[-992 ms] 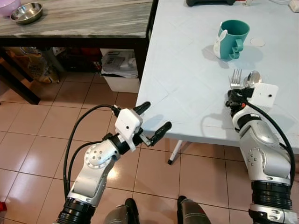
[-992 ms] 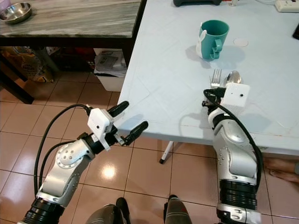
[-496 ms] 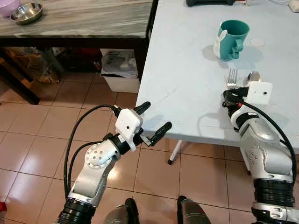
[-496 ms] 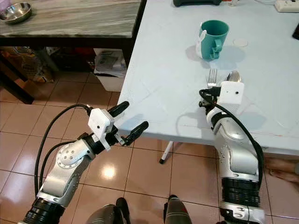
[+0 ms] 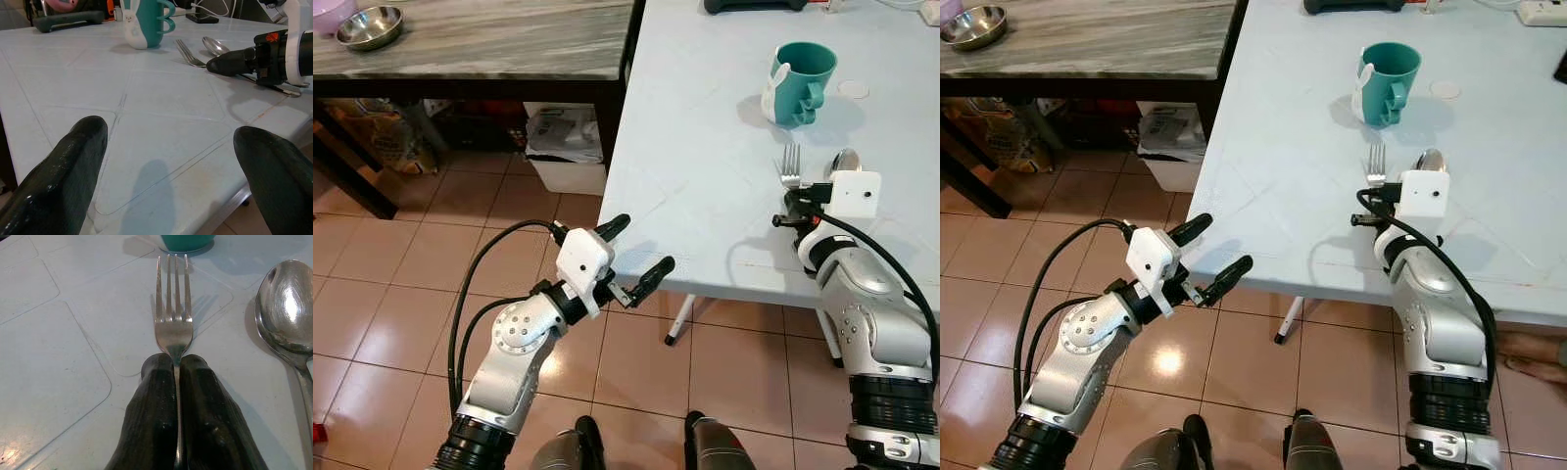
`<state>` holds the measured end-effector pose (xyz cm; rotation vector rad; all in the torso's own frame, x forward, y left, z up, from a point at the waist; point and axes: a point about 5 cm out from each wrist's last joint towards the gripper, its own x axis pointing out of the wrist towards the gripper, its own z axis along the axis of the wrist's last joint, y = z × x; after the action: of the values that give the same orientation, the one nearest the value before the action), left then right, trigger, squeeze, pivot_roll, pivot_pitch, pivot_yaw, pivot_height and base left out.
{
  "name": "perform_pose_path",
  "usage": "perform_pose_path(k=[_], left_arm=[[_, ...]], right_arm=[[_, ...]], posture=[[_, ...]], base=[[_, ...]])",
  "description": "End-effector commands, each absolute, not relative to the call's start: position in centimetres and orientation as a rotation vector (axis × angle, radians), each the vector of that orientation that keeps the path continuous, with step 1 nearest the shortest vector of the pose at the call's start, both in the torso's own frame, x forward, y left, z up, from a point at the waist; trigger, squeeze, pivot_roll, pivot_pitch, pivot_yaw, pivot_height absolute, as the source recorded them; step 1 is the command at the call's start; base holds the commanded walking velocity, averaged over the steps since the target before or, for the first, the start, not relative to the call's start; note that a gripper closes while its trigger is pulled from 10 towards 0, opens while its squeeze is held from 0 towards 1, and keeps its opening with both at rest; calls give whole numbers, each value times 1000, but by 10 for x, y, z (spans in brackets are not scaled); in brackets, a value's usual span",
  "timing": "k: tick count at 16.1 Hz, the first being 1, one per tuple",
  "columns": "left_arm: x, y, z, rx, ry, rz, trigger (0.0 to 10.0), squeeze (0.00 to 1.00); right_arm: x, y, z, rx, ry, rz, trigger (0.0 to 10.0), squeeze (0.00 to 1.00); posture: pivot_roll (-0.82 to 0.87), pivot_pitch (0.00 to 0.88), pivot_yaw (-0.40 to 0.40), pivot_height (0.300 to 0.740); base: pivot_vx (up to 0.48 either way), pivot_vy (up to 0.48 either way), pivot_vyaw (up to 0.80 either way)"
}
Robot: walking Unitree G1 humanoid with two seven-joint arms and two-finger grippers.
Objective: Setting the table
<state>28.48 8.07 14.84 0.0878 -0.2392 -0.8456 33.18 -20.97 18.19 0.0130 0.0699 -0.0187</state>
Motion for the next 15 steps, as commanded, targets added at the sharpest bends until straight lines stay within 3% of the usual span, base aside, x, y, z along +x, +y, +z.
perform_pose_path(k=[1,5,9,10,11,12,15], left_arm=[[283,82,145,100,-221,-846,10000,0],[284,82,145,99,-226,-835,10000,0],[303,95,154,93,-244,-628,10000,0],[310,100,155,75,-235,-550,10000,0],[311,101,155,67,-230,-542,10000,0],[312,101,154,49,-226,-536,10000,0],[314,100,153,29,-206,-516,10000,0]], right_arm=[[325,-208,145,37,235,-20,0,0],[324,-211,152,85,167,-64,0,0],[312,-213,185,126,-43,-113,0,0],[305,-213,196,108,-106,-122,8706,0],[304,-214,197,101,-116,-128,8706,0],[302,-213,198,94,-128,-131,10000,0],[295,-214,199,67,-169,-145,10000,0]], posture=[[-310,256,116,740],[-308,256,116,740],[-310,254,112,740],[-310,254,112,740],[-317,252,113,740],[-317,252,113,740],[-322,245,114,740]], base=[[0,0,0],[0,0,0],[0,0,0],[0,0,0],[0,0,0],[0,0,0],[0,0,0]])
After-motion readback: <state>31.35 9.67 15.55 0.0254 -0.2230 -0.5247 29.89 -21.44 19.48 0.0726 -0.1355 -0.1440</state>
